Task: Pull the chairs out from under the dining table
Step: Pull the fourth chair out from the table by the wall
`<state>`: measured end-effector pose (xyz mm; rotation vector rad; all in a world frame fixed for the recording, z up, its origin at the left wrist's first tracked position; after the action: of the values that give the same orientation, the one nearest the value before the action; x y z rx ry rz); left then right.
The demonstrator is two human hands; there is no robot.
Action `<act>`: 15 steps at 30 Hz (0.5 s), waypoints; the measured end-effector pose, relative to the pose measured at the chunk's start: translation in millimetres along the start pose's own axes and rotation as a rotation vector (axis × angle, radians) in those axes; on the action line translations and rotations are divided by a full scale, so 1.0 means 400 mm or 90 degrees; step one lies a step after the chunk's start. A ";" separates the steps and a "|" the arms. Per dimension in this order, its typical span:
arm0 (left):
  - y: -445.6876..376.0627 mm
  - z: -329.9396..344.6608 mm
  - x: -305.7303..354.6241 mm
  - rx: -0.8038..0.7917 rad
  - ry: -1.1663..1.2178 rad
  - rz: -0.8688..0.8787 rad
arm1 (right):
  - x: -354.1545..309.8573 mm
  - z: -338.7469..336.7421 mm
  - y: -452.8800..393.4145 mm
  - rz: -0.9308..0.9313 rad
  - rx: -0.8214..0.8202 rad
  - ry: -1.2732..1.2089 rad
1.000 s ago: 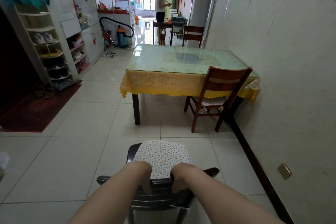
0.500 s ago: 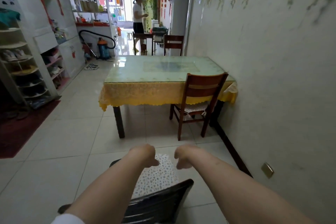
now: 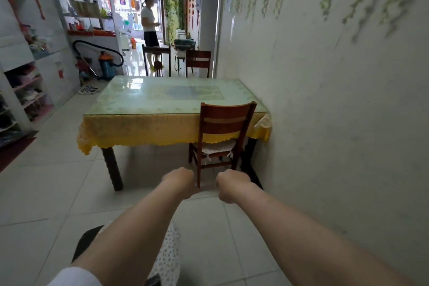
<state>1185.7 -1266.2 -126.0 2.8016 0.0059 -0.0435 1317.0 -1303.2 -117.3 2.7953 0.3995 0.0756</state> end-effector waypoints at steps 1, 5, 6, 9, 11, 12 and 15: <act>-0.010 -0.009 0.032 0.003 0.017 -0.008 | 0.036 -0.004 0.005 0.000 0.001 0.009; -0.051 -0.027 0.135 0.006 0.027 -0.022 | 0.166 -0.006 0.008 -0.011 0.005 0.027; -0.060 -0.027 0.162 0.002 0.029 -0.022 | 0.198 -0.006 0.005 -0.015 0.002 0.026; -0.090 -0.040 0.229 0.009 0.017 -0.021 | 0.272 -0.004 -0.019 -0.017 0.003 0.010; -0.118 -0.058 0.261 0.017 0.022 -0.024 | 0.303 -0.008 -0.039 -0.018 0.010 0.001; -0.139 -0.067 0.280 0.019 0.023 -0.025 | 0.323 -0.011 -0.054 -0.019 0.012 -0.005; -0.210 -0.086 0.334 0.025 0.020 -0.030 | 0.388 -0.025 -0.110 -0.021 0.009 -0.014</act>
<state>1319.5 -1175.7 -125.6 2.8412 0.0784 -0.0104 1453.4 -1216.5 -120.5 2.7998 0.4422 0.0349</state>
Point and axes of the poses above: each hand's wrist, its own y-axis away from the middle knuckle, its own z-axis out of the palm, x = y × z, the point moved 6 cm from there along -y, towards the middle knuckle, and after that the axes turned 15 degrees about -z, right-handed, at the moved point
